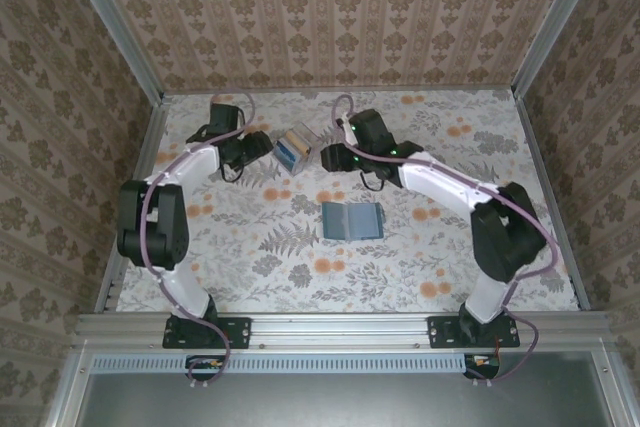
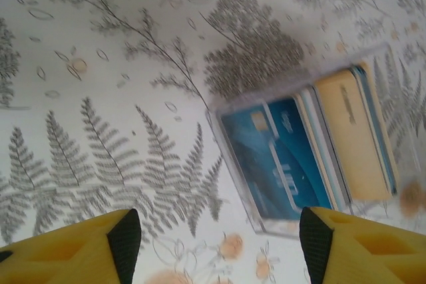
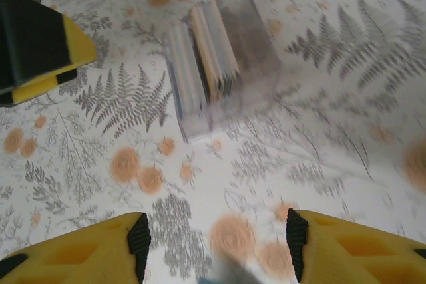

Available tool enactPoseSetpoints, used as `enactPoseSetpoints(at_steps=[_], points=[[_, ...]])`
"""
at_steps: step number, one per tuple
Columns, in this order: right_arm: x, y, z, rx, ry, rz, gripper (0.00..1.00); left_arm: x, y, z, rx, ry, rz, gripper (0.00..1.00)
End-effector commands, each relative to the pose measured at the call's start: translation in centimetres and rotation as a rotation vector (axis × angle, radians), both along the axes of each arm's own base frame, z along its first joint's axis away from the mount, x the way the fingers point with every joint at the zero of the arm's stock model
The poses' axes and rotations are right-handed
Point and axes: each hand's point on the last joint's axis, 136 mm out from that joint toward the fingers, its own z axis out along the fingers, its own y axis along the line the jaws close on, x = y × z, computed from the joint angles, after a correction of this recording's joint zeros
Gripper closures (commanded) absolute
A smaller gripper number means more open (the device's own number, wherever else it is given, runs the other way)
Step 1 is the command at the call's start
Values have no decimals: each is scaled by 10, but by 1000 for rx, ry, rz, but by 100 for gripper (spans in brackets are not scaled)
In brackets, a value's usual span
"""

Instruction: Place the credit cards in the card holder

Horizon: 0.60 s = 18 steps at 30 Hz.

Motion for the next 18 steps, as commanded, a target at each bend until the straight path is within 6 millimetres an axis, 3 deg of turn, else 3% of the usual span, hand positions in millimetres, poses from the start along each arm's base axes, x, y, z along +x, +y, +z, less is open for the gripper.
enactPoseSetpoints(at_steps=[1,6,11,18], points=[[28,5,-9,-60,-5,36,43,15,-5,8,-68,-2,11,34],[77,12,-32,-120,28,78,44,11,-6,6,-95,24,3,36],[116,13,-59,-113,89,80,45,-24,5,4,-86,50,25,36],[123,30,-84,-78,185,158,47,-85,24,-2,-55,78,34,36]])
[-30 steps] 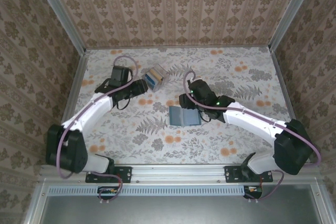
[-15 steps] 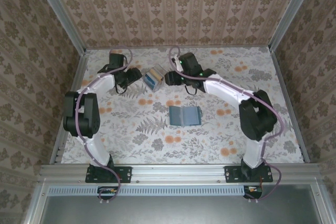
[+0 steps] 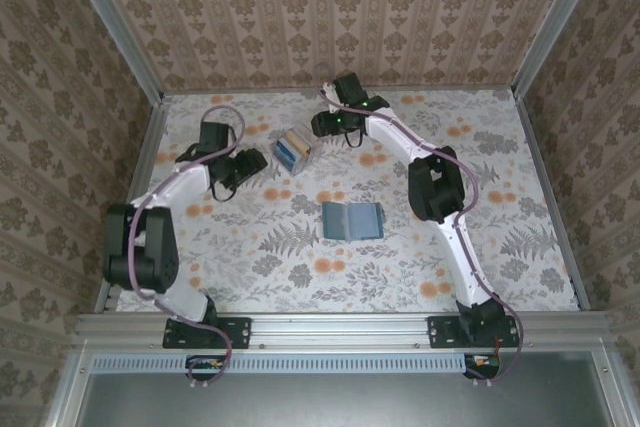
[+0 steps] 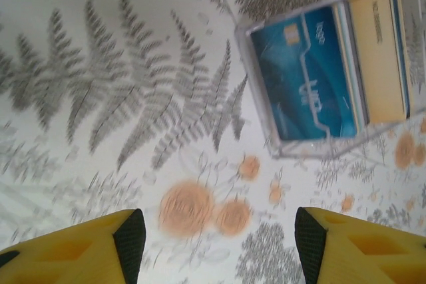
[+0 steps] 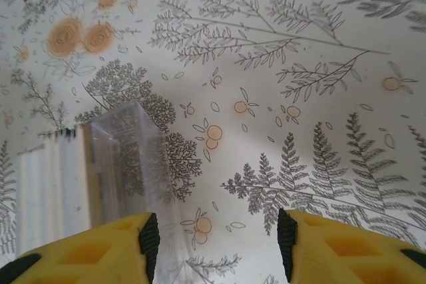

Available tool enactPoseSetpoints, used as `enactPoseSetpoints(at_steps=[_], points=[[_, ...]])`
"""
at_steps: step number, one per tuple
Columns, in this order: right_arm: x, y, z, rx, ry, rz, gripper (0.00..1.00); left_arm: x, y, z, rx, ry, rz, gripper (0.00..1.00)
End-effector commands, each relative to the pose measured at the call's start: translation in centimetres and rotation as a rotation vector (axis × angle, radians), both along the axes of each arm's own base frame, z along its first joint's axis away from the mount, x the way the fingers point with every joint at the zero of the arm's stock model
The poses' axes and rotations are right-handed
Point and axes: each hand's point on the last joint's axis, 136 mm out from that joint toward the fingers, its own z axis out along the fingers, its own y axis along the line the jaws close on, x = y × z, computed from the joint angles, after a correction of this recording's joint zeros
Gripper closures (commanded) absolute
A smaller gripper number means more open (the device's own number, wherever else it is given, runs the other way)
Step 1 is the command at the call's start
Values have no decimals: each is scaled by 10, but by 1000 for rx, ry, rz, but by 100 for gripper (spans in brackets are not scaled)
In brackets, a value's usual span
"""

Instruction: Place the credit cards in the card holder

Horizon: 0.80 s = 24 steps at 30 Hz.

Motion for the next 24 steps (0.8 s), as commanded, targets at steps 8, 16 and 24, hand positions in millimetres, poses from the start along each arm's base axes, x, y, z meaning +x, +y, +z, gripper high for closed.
enactPoseSetpoints(at_steps=[8,16,24], points=[[-26,10,-20,5,121,69,54,-56,23,5,33,22,3,35],[-33,9,-24,-13,130,66,63,-65,20,7,10,18,-8,36],[-43,-14,-1,-28,93,-58,83,-74,19,3,4,21,-12,36]])
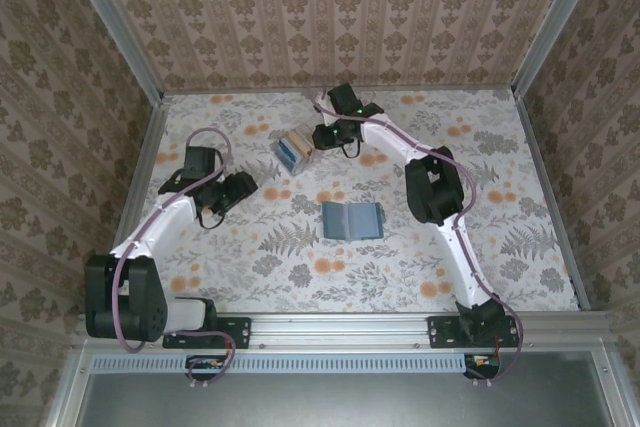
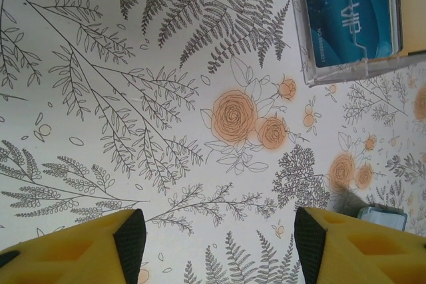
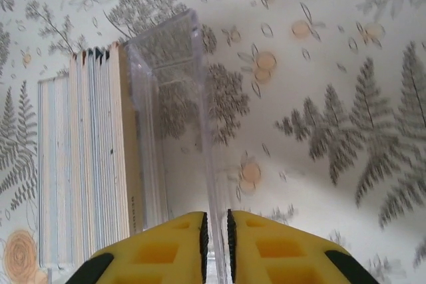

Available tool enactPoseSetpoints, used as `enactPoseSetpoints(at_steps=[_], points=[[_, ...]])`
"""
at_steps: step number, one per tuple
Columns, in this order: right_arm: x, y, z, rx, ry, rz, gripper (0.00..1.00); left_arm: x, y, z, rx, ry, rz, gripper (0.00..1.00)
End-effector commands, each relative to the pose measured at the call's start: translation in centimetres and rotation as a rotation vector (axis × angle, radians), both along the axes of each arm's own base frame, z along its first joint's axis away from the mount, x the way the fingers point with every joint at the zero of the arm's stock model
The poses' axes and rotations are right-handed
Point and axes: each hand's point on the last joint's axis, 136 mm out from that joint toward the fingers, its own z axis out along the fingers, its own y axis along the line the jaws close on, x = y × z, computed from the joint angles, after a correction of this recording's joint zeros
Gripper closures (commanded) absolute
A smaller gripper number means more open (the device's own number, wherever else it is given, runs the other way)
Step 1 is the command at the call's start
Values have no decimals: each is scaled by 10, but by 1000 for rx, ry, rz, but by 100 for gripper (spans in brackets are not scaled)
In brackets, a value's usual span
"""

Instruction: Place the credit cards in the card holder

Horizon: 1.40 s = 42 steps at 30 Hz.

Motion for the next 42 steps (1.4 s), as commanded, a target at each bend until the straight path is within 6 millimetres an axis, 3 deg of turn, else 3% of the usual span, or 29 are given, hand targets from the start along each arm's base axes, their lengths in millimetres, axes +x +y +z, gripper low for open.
enactPoseSetpoints(at_steps=[1,3,12,16,19,22,25,31,35,42], points=[[-10,-30,18,-60,-8,-126,85,-11,-2,-2,-7,-4,-19,36],[-12,-51,25,-82,-37,-241,91,-14,-5,-5,-23,-1,-23,36],[-57,-134,11,-30,4,-541,89,-22,-10,-5,-21,-11,-43,36],[-74,-148,14,-55,-3,-541,83,-23,-20,-5,-29,-37,-70,36],[-81,-157,30,-96,-35,-544,68,-24,-33,1,-58,-57,-120,36],[-81,-155,45,-122,-64,-496,61,-25,-56,9,-112,-123,-220,36],[-77,-152,51,-130,-77,-471,57,-29,-65,12,-124,-132,-262,36],[-62,-126,47,-80,-47,-398,51,-38,-58,11,-87,-161,-258,35],[-51,-123,38,-105,-30,-399,48,-43,-54,13,-64,-171,-262,34],[-50,-118,18,-109,20,-383,47,-46,-46,13,-25,-175,-256,33]])
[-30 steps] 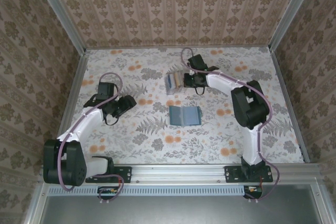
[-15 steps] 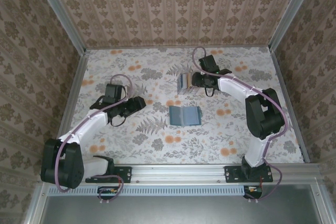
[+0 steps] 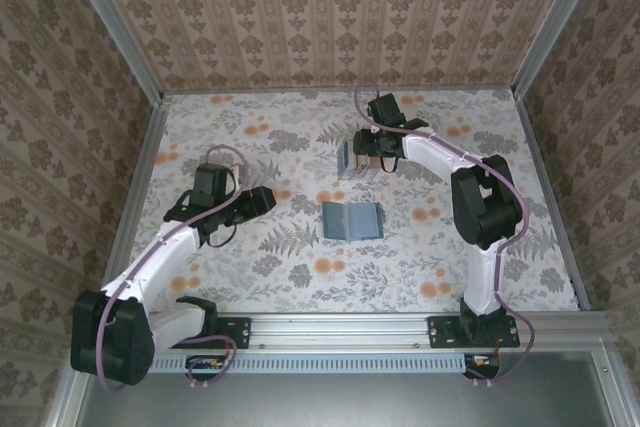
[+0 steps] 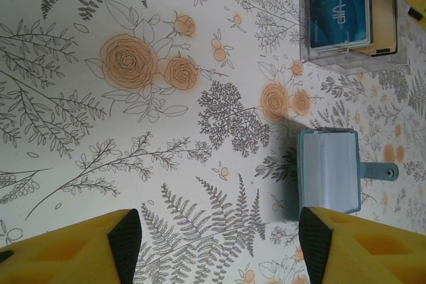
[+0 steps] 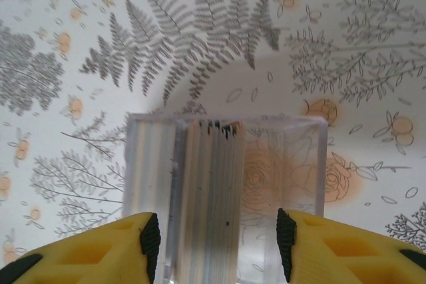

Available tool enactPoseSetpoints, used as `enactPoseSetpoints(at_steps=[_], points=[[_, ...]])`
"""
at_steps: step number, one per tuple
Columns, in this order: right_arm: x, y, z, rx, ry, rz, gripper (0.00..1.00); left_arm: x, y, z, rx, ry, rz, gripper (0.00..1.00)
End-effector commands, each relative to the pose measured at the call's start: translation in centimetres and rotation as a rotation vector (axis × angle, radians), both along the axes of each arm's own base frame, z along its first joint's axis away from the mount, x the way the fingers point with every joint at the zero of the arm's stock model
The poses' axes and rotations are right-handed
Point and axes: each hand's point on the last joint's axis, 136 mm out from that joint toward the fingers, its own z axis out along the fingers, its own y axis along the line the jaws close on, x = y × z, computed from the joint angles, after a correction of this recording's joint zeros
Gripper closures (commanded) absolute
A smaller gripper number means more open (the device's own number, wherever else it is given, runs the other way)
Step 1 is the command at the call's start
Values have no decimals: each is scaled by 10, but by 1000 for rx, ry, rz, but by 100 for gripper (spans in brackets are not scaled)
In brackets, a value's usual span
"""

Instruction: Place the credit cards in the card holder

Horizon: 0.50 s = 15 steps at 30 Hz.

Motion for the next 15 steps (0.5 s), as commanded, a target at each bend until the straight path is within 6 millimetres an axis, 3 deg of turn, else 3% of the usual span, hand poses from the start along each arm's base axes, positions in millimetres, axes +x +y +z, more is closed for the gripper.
enactPoseSetpoints(at_steps=[1,4,11,15], points=[[-5,8,-9,9,49,38,47,-4,6,-4,41,-12,-10,33],[-7,15,-15,32,72,56,49,-5,4,-4,43,3,-29,38],[-13,34,-24,72,145,113,49,-4,-3,-12,23,35,-49,40],[-15,38,-18,113,139,109,49,-2,-5,-13,12,29,-48,40]])
